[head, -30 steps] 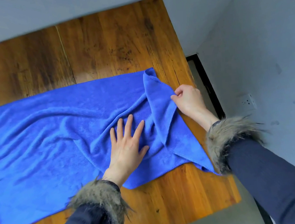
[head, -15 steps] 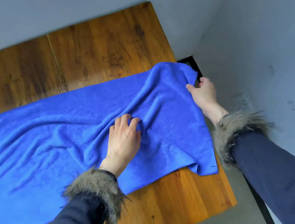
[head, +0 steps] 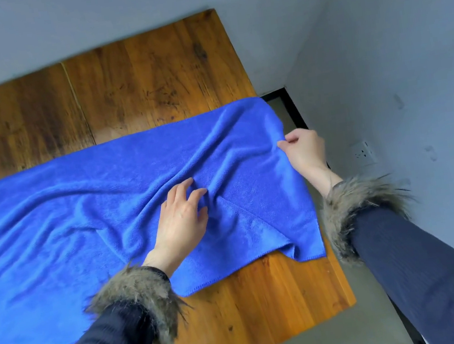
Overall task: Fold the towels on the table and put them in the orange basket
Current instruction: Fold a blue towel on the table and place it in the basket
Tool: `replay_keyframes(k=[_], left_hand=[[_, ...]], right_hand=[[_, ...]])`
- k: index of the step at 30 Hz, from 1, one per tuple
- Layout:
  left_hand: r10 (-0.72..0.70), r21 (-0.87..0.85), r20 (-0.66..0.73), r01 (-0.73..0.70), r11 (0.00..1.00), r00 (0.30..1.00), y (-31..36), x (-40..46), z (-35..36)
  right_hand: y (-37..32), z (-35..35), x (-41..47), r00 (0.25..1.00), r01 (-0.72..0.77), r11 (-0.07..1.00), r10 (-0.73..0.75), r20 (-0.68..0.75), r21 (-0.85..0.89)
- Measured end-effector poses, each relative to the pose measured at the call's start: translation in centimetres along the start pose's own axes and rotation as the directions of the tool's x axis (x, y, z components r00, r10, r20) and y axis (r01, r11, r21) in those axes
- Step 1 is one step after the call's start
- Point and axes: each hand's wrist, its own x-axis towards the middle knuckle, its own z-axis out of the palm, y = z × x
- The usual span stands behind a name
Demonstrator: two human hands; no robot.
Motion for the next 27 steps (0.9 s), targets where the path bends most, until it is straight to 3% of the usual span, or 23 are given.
replay_keyframes(k=[3, 7, 10, 13, 16, 22, 25, 27], left_hand=[[-0.082, -0.208, -0.011, 0.078, 0.975, 0.997, 0.3, -0.1, -0.4], [-0.313, -0.471, -0.021, 0.267, 0.841, 0.949, 1.6, -0.9, -1.2], [-0.429, -0.591, 0.045, 0.371, 0.716, 0.902, 3.0, -1.6, -1.3], [-0.484, -0.668, 0.174, 0.464, 0.582, 0.858, 4.2, -1.3, -0.8], [-0.563, -0.689, 0.272, 0.566, 0.452, 0.78, 5.3, -0.3, -0.2], [-0.643, -0.661, 0.348, 0.665, 0.348, 0.682, 6.1, 2.5, 0.0], [-0.656, -0.743, 0.384, 0.639, 0.198, 0.649, 5.6, 2.7, -0.4], [-0.634, -0.84, 0.394, 0.54, 0.044, 0.665, 4.8, 2.4, -0.9]], right_hand=[[-2.3, 0.9, -2.0, 0.988, 0.152, 0.988, -0.153, 0.014, 0.031], [-4.3, 3.4, -5.5, 0.883, 0.313, 0.925, -0.367, 0.292, 0.216], [-3.7, 3.8, -4.9, 0.846, 0.488, 0.867, -0.498, 0.189, 0.099], [-3.1, 3.0, -2.3, 0.909, 0.415, 0.909, -0.414, 0.04, -0.024], [-3.3, 3.3, -0.4, 0.93, 0.347, 0.937, -0.338, 0.146, -0.038], [-6.1, 6.0, -0.4, 0.819, 0.54, 0.841, -0.518, 0.248, -0.026], [-7.1, 6.9, -0.1, 0.764, 0.606, 0.787, -0.533, 0.363, -0.119], [-7.4, 7.2, 0.0, 0.747, 0.617, 0.765, -0.497, 0.442, -0.183]])
